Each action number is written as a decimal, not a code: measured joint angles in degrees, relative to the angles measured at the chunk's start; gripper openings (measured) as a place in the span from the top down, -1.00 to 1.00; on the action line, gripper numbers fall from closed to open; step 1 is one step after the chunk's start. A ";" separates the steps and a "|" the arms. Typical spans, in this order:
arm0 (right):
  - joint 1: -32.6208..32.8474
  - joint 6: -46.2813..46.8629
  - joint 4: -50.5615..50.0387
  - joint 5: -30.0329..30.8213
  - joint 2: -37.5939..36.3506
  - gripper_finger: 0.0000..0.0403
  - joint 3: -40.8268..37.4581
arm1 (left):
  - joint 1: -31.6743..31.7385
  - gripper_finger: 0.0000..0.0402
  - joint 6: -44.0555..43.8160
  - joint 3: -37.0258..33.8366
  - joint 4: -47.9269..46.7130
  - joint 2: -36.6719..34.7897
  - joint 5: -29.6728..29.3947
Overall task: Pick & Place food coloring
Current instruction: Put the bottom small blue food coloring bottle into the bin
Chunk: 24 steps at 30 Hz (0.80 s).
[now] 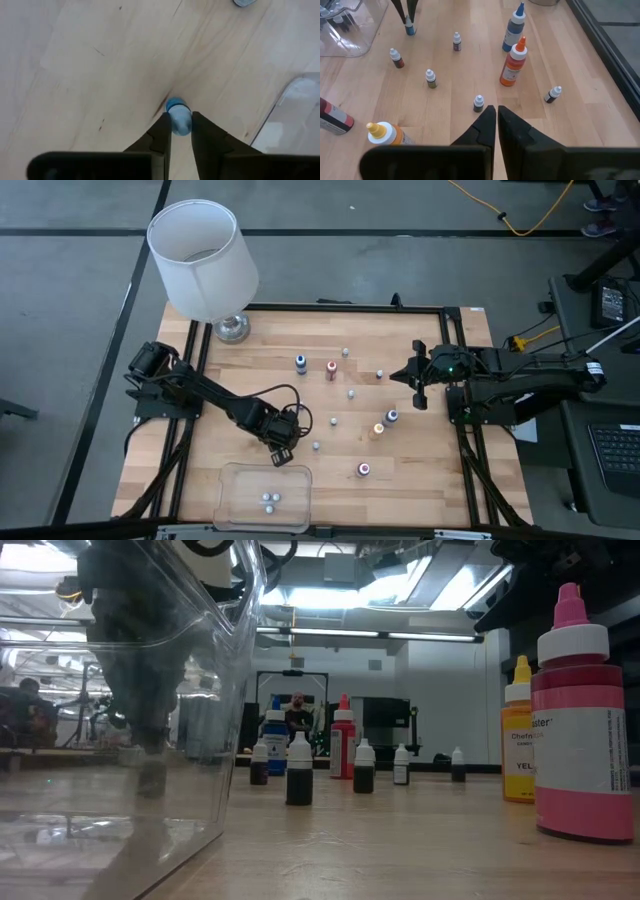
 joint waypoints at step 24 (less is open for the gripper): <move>0.00 -0.24 -0.39 -0.02 3.98 0.88 0.00 | -6.54 0.74 6.17 27.42 -31.58 -6.84 -12.10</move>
